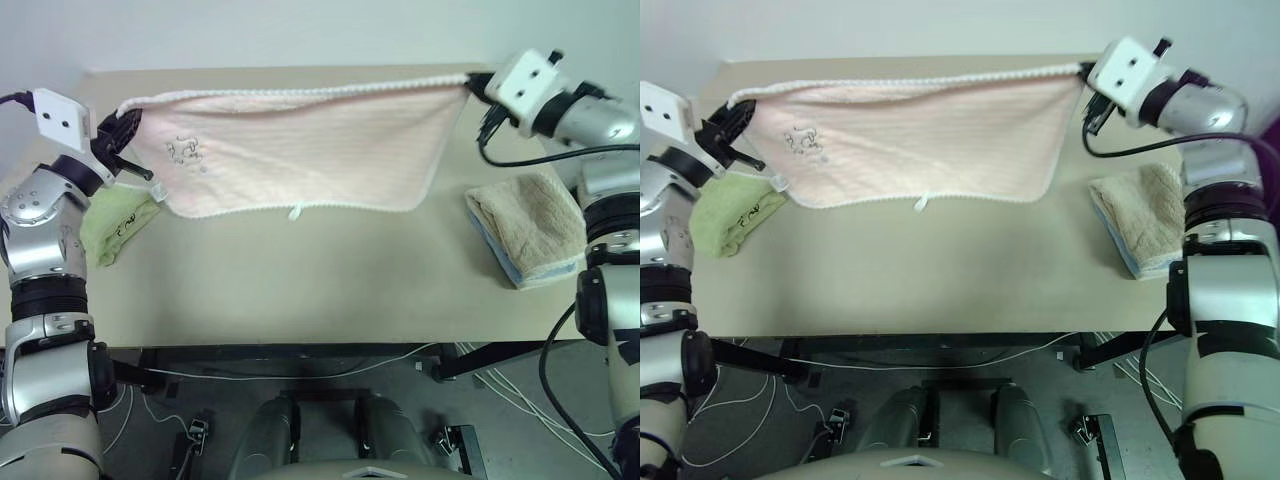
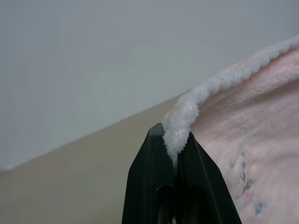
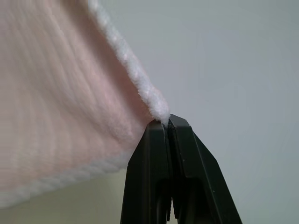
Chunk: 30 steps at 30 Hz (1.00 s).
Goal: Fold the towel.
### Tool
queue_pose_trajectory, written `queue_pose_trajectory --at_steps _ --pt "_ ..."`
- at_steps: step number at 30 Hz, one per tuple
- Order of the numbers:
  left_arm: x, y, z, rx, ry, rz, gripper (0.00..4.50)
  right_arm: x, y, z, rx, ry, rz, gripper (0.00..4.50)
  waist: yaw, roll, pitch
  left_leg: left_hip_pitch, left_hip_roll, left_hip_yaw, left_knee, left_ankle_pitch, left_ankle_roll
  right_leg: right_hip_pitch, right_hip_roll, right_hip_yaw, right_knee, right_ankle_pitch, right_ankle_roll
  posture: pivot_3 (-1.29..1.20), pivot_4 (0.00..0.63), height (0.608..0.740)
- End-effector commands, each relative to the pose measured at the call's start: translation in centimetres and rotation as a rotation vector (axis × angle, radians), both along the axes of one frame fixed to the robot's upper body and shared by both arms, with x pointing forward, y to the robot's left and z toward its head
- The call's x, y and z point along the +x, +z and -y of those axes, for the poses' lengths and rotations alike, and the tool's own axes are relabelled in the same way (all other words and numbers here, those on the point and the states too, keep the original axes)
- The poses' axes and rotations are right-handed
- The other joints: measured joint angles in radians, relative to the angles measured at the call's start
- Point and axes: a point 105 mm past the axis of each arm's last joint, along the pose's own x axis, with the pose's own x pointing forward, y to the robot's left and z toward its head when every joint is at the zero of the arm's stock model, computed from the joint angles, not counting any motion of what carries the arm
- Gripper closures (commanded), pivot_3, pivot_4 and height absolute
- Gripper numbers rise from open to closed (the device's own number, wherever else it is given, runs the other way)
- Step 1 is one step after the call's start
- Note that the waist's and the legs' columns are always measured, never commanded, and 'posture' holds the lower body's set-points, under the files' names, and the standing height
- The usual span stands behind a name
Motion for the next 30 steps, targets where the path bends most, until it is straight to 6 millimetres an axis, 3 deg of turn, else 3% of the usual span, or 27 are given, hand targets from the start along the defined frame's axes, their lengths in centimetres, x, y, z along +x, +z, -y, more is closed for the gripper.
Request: queue_pose_trajectory --at_steps 1,7,14,19,25,30 --pt "-2.7 -1.1 -1.0 0.038 -0.073 -0.068 4.50 -3.1 -0.6 1.1 -0.002 0.089 -0.087 4.48 0.000 0.000 0.000 0.000 0.000 0.000 0.000 0.000 0.000 0.001 0.000 0.000 0.000 0.000 0.000 0.00 0.150 0.740" --pt "-8.1 -7.4 -0.1 0.077 -0.241 -0.380 4.50 -8.4 -7.4 1.4 -0.035 0.185 -0.441 4.48 0.004 0.001 0.001 0.000 0.000 0.000 0.002 -0.001 0.002 0.001 -0.003 0.001 -0.001 0.000 0.000 0.00 0.150 0.740" --pt "-12.3 -10.8 0.0 0.079 -0.313 -0.611 4.50 -13.4 -12.7 1.9 -0.052 0.217 -0.770 4.48 0.009 0.001 0.000 0.004 0.001 -0.002 0.001 -0.002 0.002 0.006 -0.004 0.000 -0.003 0.000 0.000 0.00 0.150 0.740" --pt "-14.0 -11.8 0.3 0.076 -0.349 -0.726 4.50 -14.6 -13.6 1.9 -0.036 0.225 -0.850 4.48 0.008 0.002 0.000 0.004 0.001 -0.002 0.000 -0.002 0.002 0.006 -0.005 0.001 -0.003 0.000 -0.001 0.00 0.150 0.740" --pt "-14.7 -12.2 0.4 0.080 -0.361 -0.778 4.50 -15.5 -13.8 1.6 -0.034 0.247 -0.919 4.48 0.010 0.001 0.000 0.004 0.001 -0.002 0.000 -0.002 0.002 0.006 -0.005 0.001 -0.004 0.000 -0.001 0.00 0.150 0.740" --pt "-13.4 -12.1 -0.2 0.093 -0.307 -0.743 4.50 -14.2 -13.7 1.7 -0.041 0.212 -0.874 4.48 0.009 0.001 0.000 0.004 0.001 -0.002 0.000 -0.002 0.002 0.006 -0.006 0.000 -0.004 0.000 -0.001 0.00 0.150 0.740"
